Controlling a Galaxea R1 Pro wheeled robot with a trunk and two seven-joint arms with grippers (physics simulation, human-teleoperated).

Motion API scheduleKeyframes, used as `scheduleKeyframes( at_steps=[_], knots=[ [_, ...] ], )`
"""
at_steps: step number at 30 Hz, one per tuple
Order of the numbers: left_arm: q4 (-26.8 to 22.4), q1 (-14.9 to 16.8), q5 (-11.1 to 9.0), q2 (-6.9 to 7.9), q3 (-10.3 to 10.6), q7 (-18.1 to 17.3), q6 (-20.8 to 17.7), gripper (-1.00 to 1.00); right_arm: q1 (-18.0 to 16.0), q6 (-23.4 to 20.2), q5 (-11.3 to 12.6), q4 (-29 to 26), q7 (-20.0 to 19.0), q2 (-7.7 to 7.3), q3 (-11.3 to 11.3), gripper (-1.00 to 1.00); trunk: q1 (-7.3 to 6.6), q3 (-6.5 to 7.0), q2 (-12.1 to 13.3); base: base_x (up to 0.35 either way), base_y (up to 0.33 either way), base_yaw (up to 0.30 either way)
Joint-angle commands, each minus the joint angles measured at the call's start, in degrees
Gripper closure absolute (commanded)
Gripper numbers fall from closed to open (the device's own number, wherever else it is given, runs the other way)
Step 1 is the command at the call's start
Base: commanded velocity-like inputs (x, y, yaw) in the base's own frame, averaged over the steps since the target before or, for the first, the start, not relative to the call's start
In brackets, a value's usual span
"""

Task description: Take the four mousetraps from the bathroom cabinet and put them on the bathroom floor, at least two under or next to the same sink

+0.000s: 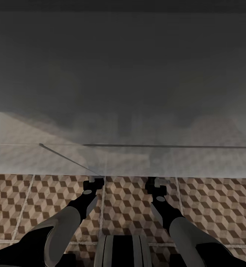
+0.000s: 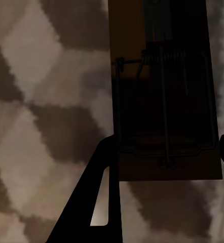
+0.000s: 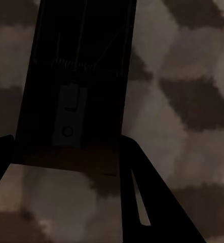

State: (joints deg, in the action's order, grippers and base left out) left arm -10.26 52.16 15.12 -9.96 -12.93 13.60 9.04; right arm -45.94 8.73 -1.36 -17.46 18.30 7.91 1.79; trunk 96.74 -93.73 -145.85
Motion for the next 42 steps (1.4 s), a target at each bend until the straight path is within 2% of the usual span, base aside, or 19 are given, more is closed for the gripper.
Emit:
scheduleKeyframes(
  at_steps=[1, 19, 20, 42],
  knots=[
    [0.07, 0.02, 0.61, -0.03, -0.43, 0.20, 0.19, 1.00, -0.03, 0.14, 0.07, 0.06, 0.28, 0.00, 0.20, 1.00, -0.01, -0.03, -0.01, 0.000, 0.000, 0.000],
    [0.14, 0.02, 0.61, -0.03, -0.43, 0.20, 0.15, 1.00, -0.03, -0.50, 0.56, 0.06, 0.18, -0.09, 0.23, 1.00, -0.01, -0.03, -0.01, 0.000, 0.000, 0.000],
    [0.15, 0.03, 0.61, -0.03, -0.43, 0.20, 0.14, 1.00, -0.03, -0.51, 0.56, 0.06, 0.17, -0.09, 0.23, -1.00, -0.01, -0.03, -0.01, 0.000, 0.000, 0.000],
    [0.15, 0.02, 0.61, -0.03, -0.43, 0.20, 0.13, 1.00, -0.03, -0.50, 0.57, -0.13, 0.15, -0.09, 0.19, -1.00, -0.01, -0.03, -0.01, 0.000, 0.000, 0.000]
  ],
)
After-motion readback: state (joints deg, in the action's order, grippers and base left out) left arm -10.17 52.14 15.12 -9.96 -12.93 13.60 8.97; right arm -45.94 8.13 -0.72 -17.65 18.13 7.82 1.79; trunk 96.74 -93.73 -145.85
